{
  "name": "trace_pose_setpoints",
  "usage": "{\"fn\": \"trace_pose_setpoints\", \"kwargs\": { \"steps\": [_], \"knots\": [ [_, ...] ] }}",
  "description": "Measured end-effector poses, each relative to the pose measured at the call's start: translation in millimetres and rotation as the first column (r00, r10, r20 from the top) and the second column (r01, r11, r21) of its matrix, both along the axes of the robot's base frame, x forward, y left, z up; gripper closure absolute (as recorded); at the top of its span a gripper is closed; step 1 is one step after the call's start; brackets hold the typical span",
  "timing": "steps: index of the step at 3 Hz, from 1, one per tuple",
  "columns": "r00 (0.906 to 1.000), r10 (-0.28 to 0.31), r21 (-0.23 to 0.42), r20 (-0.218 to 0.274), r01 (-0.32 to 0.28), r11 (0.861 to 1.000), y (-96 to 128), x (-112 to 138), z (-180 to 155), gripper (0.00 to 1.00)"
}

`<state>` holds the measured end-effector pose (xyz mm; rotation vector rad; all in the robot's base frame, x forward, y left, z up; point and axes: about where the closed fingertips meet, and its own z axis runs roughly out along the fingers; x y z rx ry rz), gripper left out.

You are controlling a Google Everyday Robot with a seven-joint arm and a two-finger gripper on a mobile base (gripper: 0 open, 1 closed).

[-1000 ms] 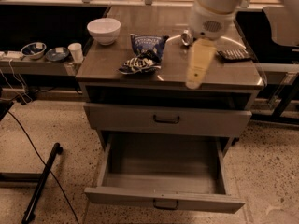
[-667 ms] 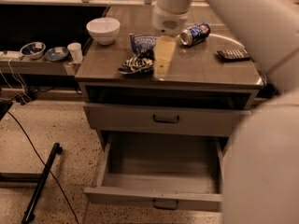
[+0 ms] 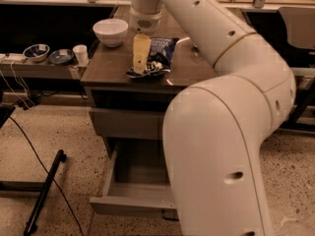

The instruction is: Place blue chip bag into middle drawer

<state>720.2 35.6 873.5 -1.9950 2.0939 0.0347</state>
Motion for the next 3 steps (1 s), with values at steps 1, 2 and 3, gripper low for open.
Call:
{"fn": "trace_pose_setpoints", "kwargs": {
  "steps": [1, 2, 3],
  "knots": [
    [0.9999, 0.002, 0.009, 0.013, -0.002, 1.000, 6, 6, -4, 0.00],
    [0.9990, -0.038, 0.014, 0.025, 0.037, 0.999, -3, 16, -10, 0.00],
    [0.9936, -0.107, 0.032, 0.037, 0.105, 0.994, -22, 31, -23, 0.00]
  ]
}}
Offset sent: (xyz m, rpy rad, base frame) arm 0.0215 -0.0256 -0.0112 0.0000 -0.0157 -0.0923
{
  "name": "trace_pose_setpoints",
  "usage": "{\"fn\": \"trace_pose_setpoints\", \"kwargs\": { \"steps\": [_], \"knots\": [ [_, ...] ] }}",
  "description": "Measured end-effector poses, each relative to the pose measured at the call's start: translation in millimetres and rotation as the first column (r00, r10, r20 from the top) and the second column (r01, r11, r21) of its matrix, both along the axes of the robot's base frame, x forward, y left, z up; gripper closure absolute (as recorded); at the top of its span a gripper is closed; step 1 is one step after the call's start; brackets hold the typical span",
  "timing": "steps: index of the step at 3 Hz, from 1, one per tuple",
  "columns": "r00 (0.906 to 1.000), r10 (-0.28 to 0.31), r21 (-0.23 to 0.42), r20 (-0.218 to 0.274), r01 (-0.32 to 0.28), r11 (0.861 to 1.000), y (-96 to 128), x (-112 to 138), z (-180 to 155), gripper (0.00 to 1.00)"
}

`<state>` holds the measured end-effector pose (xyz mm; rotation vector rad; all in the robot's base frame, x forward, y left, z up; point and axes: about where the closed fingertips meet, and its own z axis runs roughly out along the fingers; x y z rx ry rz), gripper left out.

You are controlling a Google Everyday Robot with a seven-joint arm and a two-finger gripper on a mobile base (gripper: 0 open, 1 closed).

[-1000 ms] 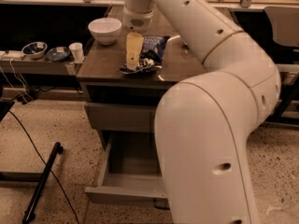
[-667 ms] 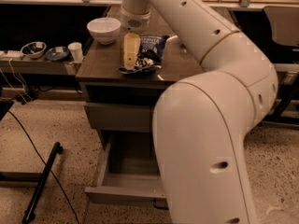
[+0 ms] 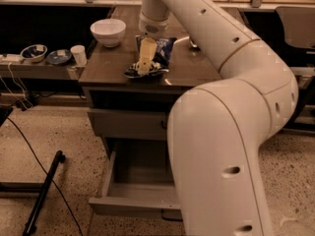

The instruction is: Place blue chip bag into middle drawer

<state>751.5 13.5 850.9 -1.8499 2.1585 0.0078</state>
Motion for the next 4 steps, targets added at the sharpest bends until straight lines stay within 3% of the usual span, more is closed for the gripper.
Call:
{"fn": "trace_pose_setpoints", "kwargs": {
  "steps": [1, 2, 3, 4],
  "knots": [
    [0.9995, -0.033, 0.028, -0.001, 0.033, 0.999, -10, 3, -10, 0.19],
    [0.9999, 0.007, 0.104, 0.008, -0.008, 0.995, -5, -11, -4, 0.41],
    [0.9938, 0.103, 0.243, 0.042, -0.110, 0.964, 2, -49, 15, 0.66],
    [0.9790, 0.154, 0.372, 0.134, -0.193, 0.908, 4, -106, 54, 0.89]
  ]
}}
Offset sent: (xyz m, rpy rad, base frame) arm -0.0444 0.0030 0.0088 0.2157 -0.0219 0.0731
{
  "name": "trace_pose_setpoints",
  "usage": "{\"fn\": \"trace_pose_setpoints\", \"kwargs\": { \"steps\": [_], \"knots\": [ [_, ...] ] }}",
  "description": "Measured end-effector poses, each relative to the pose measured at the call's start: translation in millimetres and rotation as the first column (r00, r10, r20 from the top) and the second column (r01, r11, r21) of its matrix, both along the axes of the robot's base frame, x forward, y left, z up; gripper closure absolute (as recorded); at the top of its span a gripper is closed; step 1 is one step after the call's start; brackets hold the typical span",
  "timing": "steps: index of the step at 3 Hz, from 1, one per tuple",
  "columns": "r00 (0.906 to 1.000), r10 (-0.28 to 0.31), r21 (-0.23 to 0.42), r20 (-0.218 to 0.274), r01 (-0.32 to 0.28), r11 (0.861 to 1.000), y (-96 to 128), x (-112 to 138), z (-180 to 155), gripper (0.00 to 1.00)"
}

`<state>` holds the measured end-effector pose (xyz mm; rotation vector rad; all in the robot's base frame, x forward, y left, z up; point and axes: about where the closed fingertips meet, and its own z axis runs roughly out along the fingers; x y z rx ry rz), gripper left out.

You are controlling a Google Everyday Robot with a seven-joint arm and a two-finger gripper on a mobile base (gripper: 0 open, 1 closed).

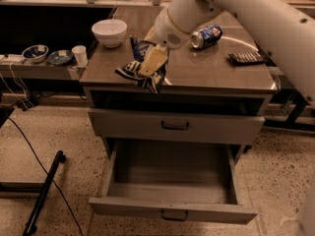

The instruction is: Place blue chip bag into middle drawer

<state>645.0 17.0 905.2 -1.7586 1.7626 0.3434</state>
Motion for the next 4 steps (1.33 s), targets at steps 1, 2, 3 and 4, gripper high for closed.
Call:
{"fn": "trace_pose_setpoints", "kwargs": {
  "steps": [1, 2, 3, 4],
  "knots": [
    [0.9968, -0.079, 0.031, 0.011, 0.079, 0.996, -37, -52, 7, 1.00],
    [0.9920, -0.119, -0.011, -0.045, 0.118, 0.993, -68, -71, -28, 1.00],
    [0.9873, -0.125, 0.059, -0.097, 0.131, 0.990, -60, -62, -64, 1.00],
    [0.9886, -0.109, 0.165, -0.104, 0.125, 0.978, -51, -68, -111, 1.00]
  ]
}}
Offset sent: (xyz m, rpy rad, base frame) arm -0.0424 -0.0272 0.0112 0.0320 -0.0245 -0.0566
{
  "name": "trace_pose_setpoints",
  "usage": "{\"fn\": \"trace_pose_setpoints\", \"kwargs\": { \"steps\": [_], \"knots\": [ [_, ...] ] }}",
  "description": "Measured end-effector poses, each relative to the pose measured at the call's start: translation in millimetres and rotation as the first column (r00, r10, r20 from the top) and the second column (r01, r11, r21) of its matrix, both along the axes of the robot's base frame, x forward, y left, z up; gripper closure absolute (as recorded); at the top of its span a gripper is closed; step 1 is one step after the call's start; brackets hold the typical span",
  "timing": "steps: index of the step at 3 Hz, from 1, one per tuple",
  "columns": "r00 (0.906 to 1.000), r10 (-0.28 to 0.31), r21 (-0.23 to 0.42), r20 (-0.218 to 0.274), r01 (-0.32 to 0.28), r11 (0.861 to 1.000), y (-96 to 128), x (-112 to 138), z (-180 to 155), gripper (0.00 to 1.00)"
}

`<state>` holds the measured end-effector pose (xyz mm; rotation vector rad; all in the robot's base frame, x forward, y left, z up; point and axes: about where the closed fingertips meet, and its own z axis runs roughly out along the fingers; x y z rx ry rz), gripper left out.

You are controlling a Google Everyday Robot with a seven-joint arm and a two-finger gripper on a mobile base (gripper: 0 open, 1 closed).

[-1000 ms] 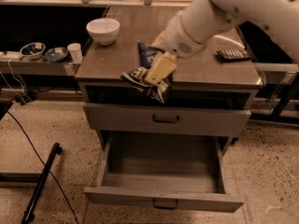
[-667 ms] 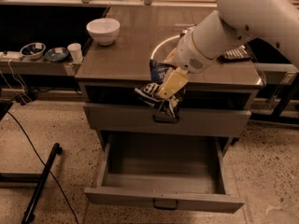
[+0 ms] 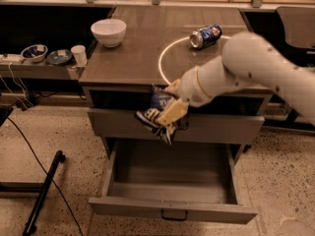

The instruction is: Place blue chip bag into middle drawer

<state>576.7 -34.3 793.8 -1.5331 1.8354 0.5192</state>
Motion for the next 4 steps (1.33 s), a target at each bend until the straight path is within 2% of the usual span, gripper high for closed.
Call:
{"fn": "trace_pose_setpoints", "kwargs": {
  "steps": [1, 2, 3, 4],
  "knots": [
    [0.9995, -0.022, 0.084, 0.022, 0.020, 0.996, -16, -34, -76, 1.00],
    [0.9885, -0.128, 0.152, 0.079, 0.115, 0.982, -60, -55, -115, 1.00],
    [0.9749, -0.201, 0.147, 0.096, 0.186, 0.971, -101, -63, -116, 1.00],
    [0.9487, -0.314, 0.133, -0.040, 0.316, 0.939, -111, -71, -167, 1.00]
  ]
}}
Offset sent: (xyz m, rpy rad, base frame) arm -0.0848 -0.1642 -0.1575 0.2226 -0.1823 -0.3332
